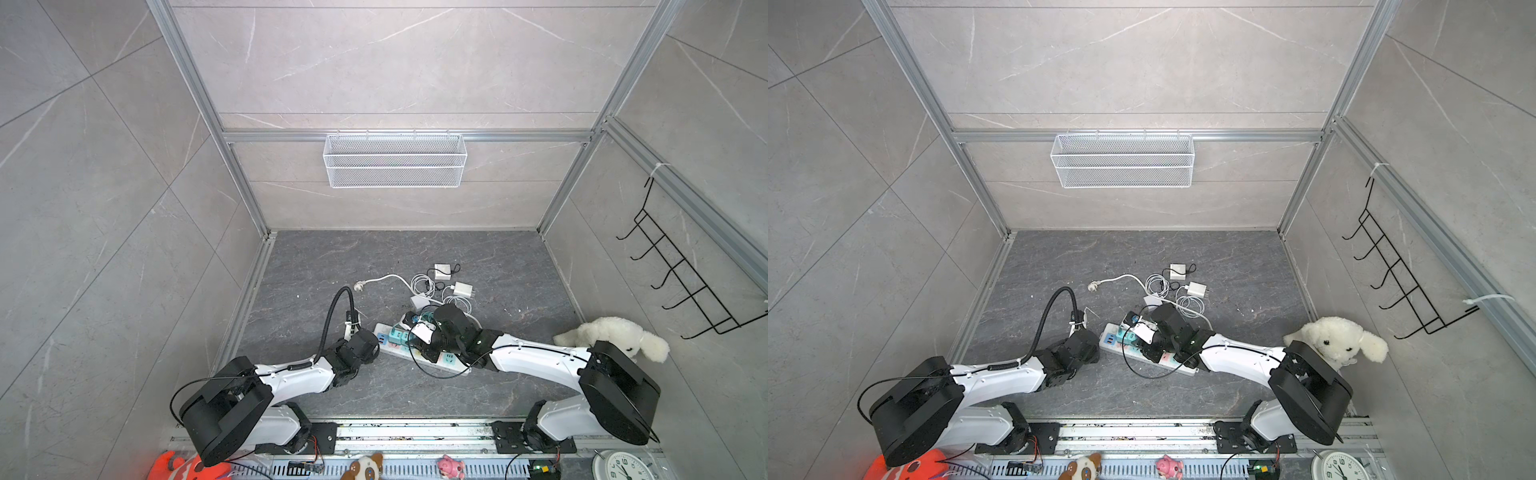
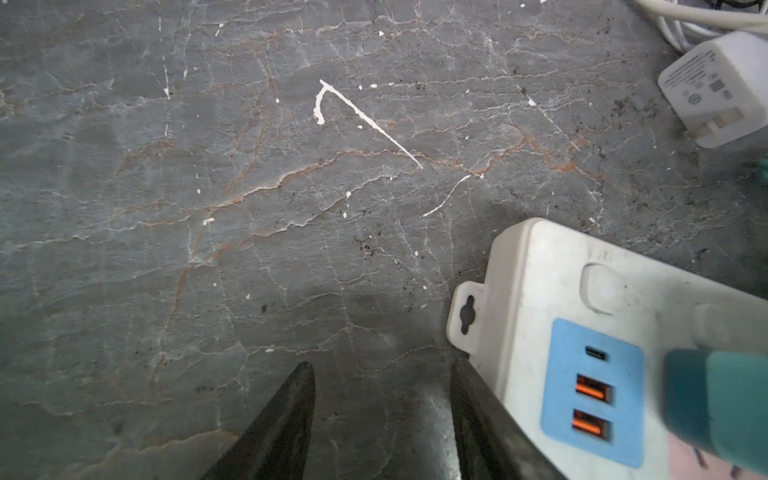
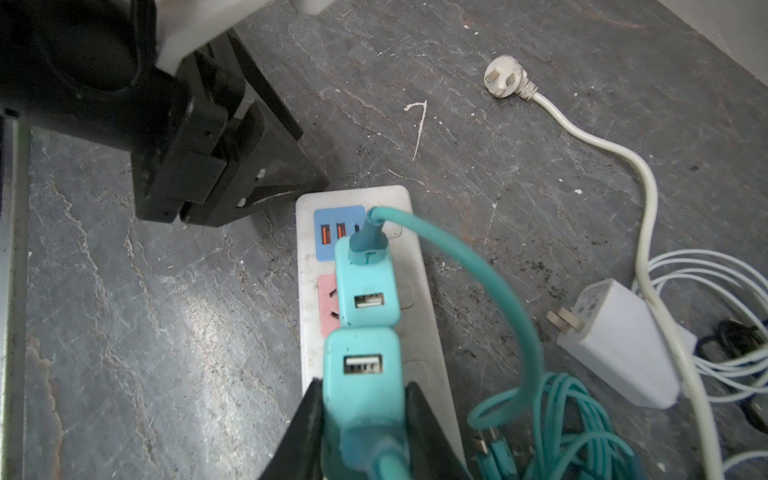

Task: Insert the plug
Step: 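Move the held teal charger over the teal socket with the right gripper, then press the teal charger's prongs down into the teal socket with the right gripper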

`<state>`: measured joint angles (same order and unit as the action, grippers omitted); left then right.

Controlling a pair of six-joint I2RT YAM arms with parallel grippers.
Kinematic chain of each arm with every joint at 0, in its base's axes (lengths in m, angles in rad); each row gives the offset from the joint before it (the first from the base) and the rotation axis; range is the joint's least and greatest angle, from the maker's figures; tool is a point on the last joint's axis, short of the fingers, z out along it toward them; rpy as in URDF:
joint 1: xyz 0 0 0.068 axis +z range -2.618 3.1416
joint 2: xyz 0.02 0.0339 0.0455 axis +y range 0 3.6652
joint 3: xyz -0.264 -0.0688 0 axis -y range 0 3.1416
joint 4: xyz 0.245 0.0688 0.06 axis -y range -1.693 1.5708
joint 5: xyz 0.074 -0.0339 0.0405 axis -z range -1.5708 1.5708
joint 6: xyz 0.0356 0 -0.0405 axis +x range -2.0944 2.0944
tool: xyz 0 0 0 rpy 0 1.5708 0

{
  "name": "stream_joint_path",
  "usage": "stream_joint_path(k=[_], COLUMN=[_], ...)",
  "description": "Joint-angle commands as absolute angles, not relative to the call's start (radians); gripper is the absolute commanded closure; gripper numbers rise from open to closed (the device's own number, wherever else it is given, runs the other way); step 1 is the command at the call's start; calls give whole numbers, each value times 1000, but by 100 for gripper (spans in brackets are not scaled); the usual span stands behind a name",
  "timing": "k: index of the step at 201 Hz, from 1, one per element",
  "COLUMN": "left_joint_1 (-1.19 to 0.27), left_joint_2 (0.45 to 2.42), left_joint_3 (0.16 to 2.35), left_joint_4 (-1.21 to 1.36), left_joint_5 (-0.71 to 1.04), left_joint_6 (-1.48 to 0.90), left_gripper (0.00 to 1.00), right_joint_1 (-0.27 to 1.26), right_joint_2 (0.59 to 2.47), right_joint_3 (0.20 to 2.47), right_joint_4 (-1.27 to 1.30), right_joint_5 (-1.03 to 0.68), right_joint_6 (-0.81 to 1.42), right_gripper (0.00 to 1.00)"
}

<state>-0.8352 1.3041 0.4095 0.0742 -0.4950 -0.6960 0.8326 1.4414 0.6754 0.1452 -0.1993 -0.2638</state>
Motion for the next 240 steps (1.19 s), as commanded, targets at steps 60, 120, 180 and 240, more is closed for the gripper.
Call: stream_joint_path(k=[60, 120, 180, 240], left_joint_1=[-833, -832, -832, -831], left_joint_2=[1257, 1235, 1212, 1203], left_joint_3=[415, 409, 406, 423], left_joint_4=[74, 69, 56, 39], left_joint_5=[-506, -509, -517, -520], left_joint_6=[-683, -677, -675, -666], left_gripper=[44, 44, 44, 44], right_joint_1=[824, 815, 815, 816], right_joint_2=[1445, 1469, 1473, 1457], right_joint_3=[624, 625, 629, 620], right_joint_4=[234, 225, 194, 175], right_joint_5=[-161, -186, -232, -229], right_joint_6=[-302, -293, -269, -261], right_gripper=[99, 100, 100, 100])
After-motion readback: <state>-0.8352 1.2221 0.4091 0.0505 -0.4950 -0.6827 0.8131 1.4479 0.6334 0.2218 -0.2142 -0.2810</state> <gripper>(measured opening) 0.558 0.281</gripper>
